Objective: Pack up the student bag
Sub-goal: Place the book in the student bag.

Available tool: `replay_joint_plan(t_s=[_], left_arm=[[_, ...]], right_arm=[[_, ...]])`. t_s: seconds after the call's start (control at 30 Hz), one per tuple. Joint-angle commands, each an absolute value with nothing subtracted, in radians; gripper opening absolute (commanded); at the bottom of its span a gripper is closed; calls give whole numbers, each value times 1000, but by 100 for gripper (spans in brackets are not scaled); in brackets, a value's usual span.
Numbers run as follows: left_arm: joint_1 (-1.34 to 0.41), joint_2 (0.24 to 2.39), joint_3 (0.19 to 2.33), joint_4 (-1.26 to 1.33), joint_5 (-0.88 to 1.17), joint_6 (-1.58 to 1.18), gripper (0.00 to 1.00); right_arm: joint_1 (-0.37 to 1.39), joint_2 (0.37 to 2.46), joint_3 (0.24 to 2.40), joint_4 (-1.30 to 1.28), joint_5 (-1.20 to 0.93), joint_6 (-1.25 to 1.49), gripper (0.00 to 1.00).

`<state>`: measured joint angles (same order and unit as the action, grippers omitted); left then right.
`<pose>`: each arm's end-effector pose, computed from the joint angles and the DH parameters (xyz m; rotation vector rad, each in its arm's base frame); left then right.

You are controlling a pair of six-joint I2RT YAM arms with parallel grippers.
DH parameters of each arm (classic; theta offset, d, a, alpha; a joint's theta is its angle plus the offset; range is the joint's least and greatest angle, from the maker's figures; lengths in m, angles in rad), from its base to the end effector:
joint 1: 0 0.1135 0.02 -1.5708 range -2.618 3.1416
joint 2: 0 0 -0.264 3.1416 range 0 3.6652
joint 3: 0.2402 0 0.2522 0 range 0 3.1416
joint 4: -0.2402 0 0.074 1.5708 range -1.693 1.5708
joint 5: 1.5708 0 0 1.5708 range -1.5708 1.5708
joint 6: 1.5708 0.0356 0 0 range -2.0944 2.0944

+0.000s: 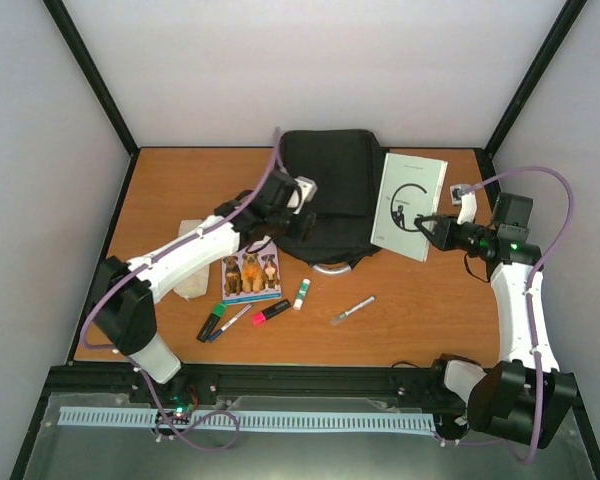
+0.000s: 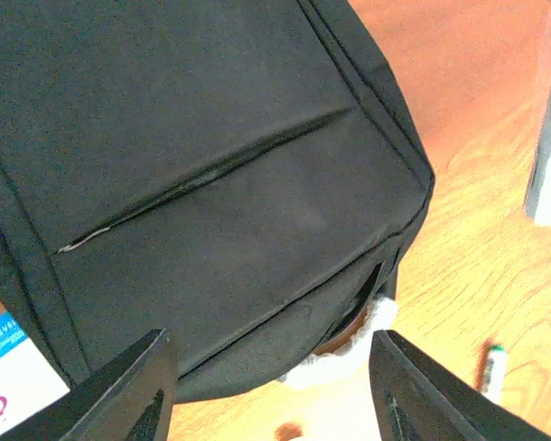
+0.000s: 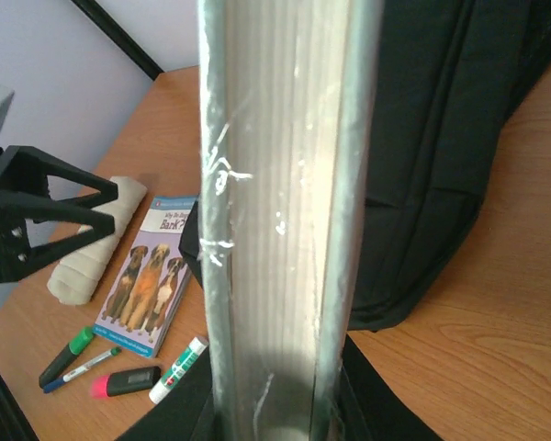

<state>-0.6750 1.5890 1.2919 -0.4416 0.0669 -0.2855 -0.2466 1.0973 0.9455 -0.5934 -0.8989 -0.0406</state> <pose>0.2777 -0.2253 0.2894 0.4940 2.3230 -0.5552 0.2216 -0.0271 0.3055 -0.2225 2.1071 0.8598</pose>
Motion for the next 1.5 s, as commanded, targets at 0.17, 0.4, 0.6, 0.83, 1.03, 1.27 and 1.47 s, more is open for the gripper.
replay_joint_plan(t_s=[0.17, 0.4, 0.6, 0.83, 1.03, 1.27, 1.47], left_arm=[[-829, 1807, 1485, -712, -137, 261, 55], [-830, 1964, 1641, -780, -102, 310, 63], [-836, 2058, 1703, -791, -100, 329, 64], [-831, 2116, 1735, -776, -149, 380, 60], [-831, 2182, 1765, -767, -232, 379, 59], [-810, 2210, 1800, -727, -268, 358, 44], [-805, 2222, 1834, -730, -245, 359, 16]], right_arm=[[-329, 1092, 946, -586, -1048, -151, 3], [-337, 1019, 911, -530, -982, -122, 3], [-340, 976, 884, -508, -974, -113, 3], [-343, 962, 880, -512, -1012, -105, 3], [-342, 963, 874, -513, -1007, -103, 3], [-345, 965, 866, -503, -994, -92, 3], [-348, 968, 864, -501, -983, -94, 3]])
